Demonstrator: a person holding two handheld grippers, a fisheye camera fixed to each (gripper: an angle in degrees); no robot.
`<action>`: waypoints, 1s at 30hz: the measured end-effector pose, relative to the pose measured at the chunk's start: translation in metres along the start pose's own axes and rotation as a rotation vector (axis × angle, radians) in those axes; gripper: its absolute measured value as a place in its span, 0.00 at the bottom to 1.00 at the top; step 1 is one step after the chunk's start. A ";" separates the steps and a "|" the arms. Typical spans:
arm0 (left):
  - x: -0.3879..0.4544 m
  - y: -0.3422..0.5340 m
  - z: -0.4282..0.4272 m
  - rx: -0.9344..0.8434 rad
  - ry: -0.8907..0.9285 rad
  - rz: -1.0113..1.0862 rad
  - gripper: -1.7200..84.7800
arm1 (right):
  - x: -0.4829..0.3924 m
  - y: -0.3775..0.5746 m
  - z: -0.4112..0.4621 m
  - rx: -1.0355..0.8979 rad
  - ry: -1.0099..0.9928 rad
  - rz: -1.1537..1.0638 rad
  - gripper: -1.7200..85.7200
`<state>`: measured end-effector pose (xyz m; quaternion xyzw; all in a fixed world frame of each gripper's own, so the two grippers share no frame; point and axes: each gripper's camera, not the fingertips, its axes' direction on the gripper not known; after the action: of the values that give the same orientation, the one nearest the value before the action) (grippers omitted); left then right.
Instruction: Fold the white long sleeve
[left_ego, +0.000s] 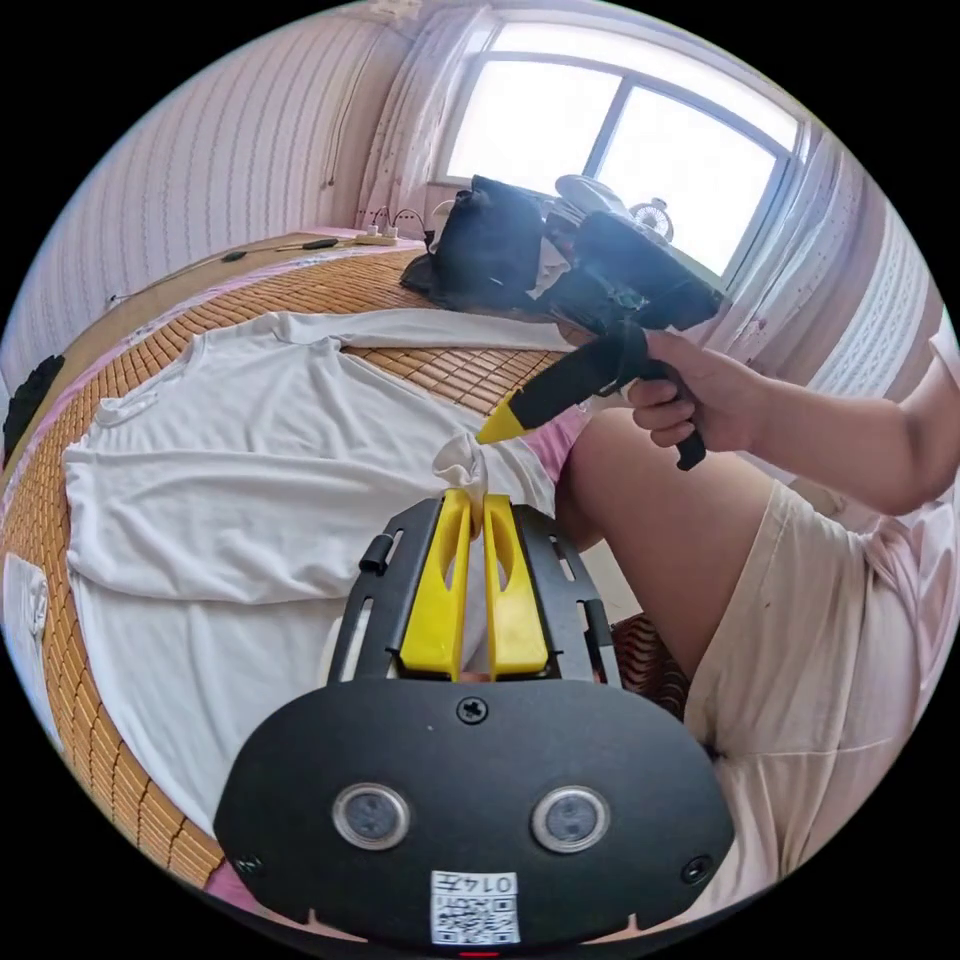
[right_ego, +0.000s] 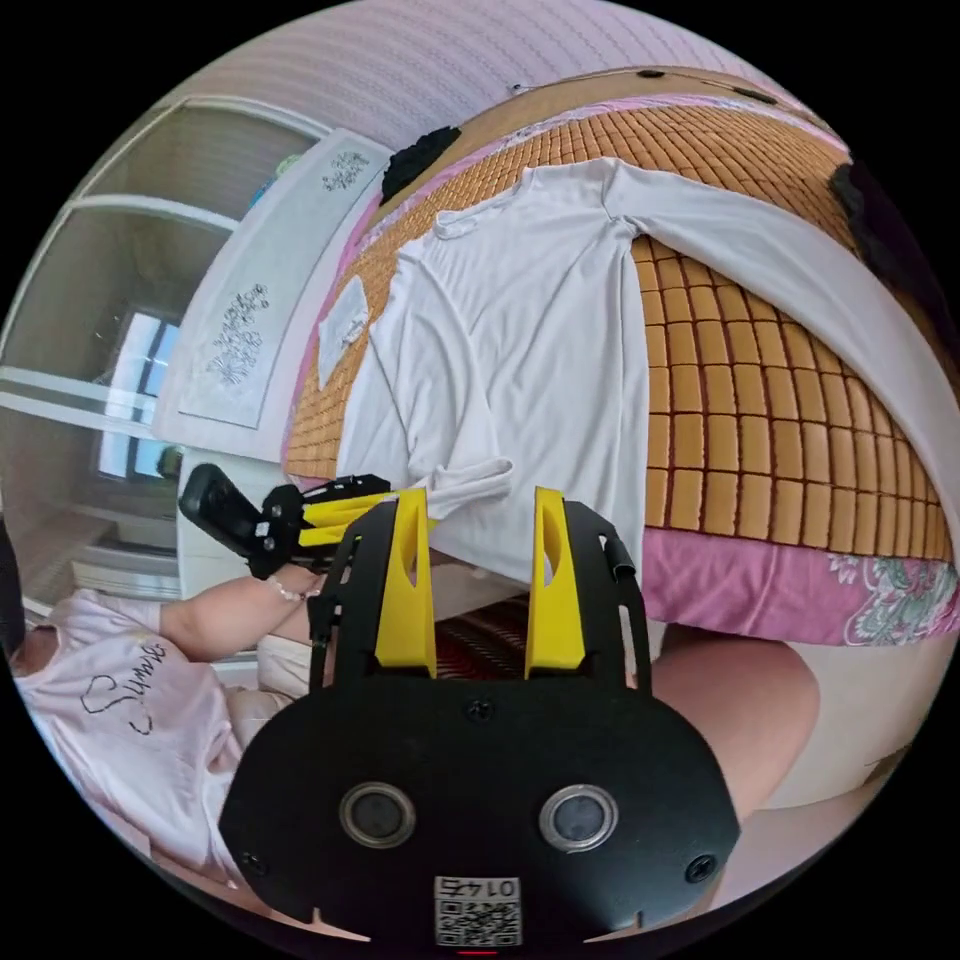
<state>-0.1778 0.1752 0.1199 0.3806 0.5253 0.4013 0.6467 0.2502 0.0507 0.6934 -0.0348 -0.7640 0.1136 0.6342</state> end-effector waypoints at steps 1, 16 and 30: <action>0.004 0.001 0.005 0.001 -0.013 0.024 0.01 | 0.009 -0.002 -0.009 0.029 -0.054 0.056 0.18; -0.015 0.033 0.064 -0.026 0.110 0.090 0.08 | -0.039 0.030 -0.090 0.123 0.141 -0.014 0.03; -0.249 0.139 -0.042 -0.054 -0.267 -0.178 0.08 | -0.167 -0.116 0.037 -0.093 0.368 -0.445 0.09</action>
<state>-0.2666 0.0035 0.3329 0.3649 0.4551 0.3023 0.7539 0.2570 -0.0996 0.5516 0.0845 -0.6293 -0.0716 0.7692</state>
